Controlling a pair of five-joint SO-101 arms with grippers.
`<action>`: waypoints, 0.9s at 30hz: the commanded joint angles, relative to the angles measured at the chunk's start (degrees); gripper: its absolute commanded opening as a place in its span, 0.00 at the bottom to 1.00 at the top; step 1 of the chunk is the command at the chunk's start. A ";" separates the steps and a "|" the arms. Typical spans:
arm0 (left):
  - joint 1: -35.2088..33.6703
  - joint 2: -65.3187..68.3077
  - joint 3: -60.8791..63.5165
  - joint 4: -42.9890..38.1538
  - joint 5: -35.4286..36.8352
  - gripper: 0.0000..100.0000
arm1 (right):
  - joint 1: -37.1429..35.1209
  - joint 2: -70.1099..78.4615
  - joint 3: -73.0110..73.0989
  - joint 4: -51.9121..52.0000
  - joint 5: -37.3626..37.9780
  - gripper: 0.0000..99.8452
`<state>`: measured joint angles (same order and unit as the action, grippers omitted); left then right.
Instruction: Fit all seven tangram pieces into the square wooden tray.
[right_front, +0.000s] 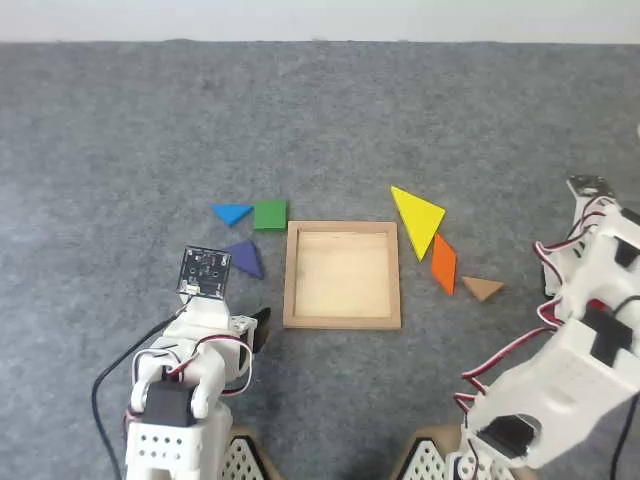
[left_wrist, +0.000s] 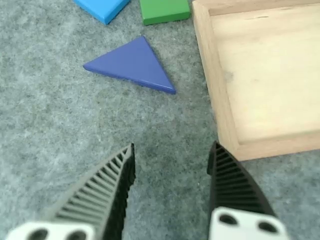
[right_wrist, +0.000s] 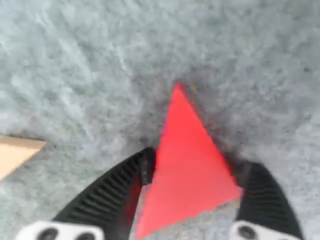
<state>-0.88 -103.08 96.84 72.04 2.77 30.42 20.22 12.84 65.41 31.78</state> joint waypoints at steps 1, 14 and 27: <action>-0.35 -1.14 -0.40 0.26 -0.35 0.24 | -1.54 1.54 1.67 1.36 -1.41 0.21; -0.35 -1.14 -0.40 0.26 -0.35 0.24 | 2.86 -11.47 2.73 7.69 -1.32 0.35; -0.35 -1.14 -0.40 0.26 -0.35 0.24 | 2.77 -13.23 9.67 -1.01 -5.80 0.35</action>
<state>-0.88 -103.08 96.84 72.04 2.77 32.70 10.73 22.59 66.90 27.38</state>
